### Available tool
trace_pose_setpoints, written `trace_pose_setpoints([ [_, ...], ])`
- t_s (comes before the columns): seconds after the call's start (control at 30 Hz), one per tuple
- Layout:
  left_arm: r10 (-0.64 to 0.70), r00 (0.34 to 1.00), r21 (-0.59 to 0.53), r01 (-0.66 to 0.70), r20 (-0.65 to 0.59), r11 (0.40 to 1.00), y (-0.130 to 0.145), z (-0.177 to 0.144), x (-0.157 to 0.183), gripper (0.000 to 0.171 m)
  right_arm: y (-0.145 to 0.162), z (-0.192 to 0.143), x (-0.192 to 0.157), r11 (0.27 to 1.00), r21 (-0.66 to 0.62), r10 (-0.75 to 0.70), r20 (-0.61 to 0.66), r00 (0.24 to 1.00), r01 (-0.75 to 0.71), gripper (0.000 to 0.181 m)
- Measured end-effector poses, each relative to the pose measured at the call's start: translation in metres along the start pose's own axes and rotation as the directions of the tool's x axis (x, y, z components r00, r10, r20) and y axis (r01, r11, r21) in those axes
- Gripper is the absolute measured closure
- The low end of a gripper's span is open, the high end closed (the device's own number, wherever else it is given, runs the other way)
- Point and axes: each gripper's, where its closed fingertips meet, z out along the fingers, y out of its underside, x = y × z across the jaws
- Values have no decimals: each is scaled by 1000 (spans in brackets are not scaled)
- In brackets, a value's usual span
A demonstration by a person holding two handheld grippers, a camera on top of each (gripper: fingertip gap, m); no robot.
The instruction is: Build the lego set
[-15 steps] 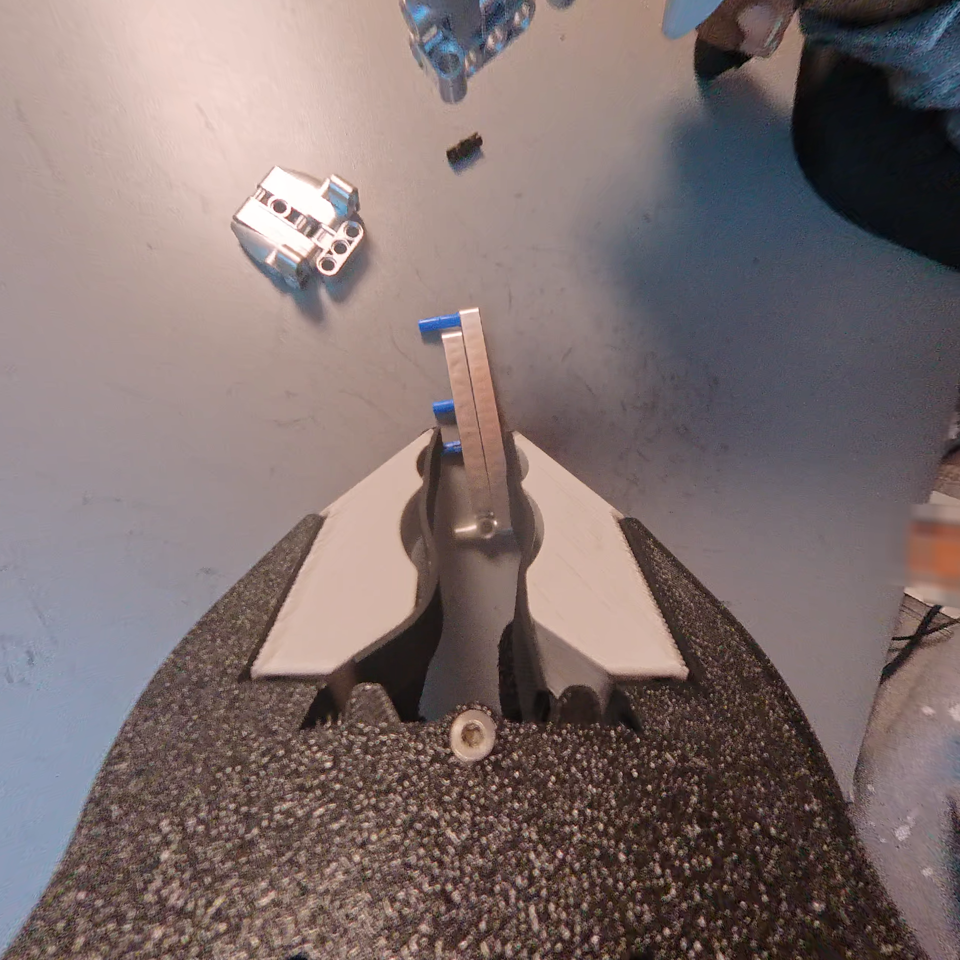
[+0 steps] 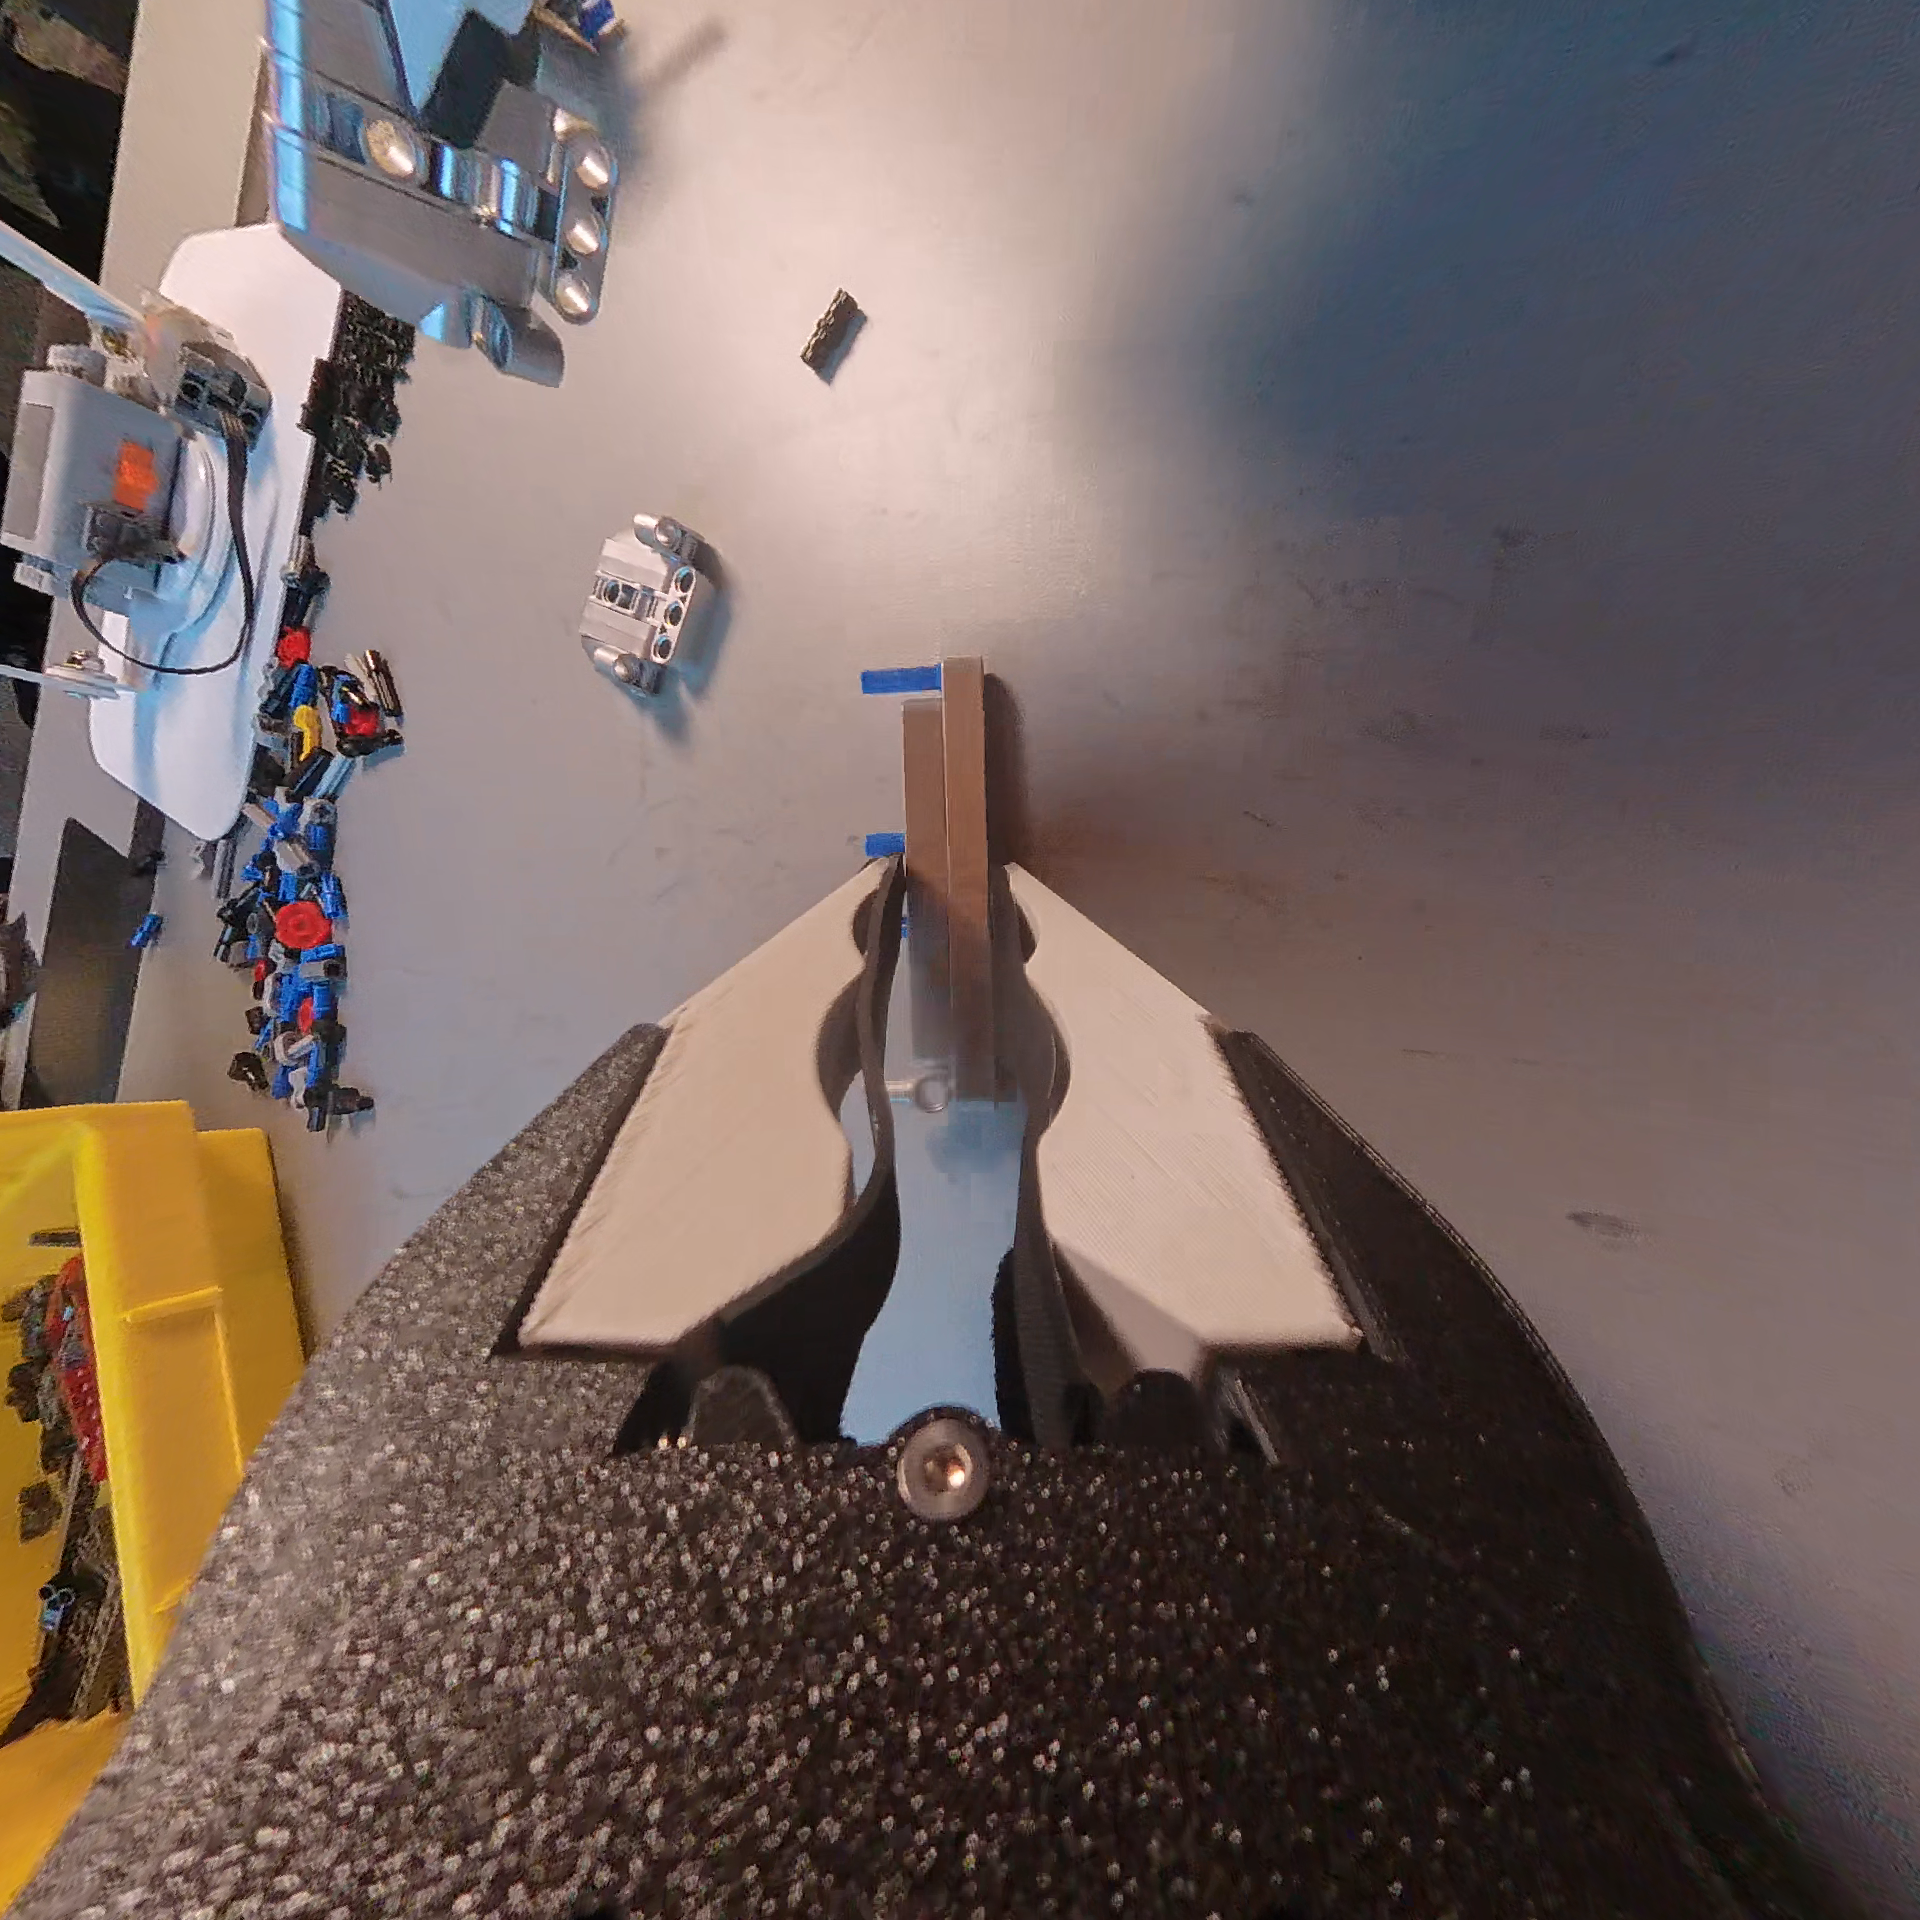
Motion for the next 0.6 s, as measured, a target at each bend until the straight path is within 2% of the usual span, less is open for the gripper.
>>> trace_pose_setpoints([
  [0.2,22,1000,77,-22,12,997,-3,-7,9,156,16,5,-38,994,-108,-4,190,982,25,174],
  [0.23,-18,1000,103,19,-7,994,-6,-10,9,157,19,6,-41,991,-123,-25,194,981,49,174],
  [0.3,-172,980,151,185,-98,971,-11,-19,5,155,27,8,-42,981,-165,-73,182,981,103,174],
  [0.33,-267,950,153,291,-161,945,-11,-23,1,153,31,8,-40,976,-186,-82,170,982,114,174],
  [0.4,-455,851,111,496,-263,861,-3,-27,-10,151,37,8,-37,969,-226,-65,167,984,102,174],
  [0.5,-635,679,-12,680,-367,733,17,-24,-15,151,43,6,-30,964,-256,-36,151,988,75,174],
  [0.53,-656,650,-40,698,-383,715,21,-23,-13,151,44,6,-27,963,-259,-34,144,989,71,174],
  [0.6,-643,664,-67,674,-381,736,25,-19,-5,151,45,5,-25,962,-262,-36,136,990,71,175],
])
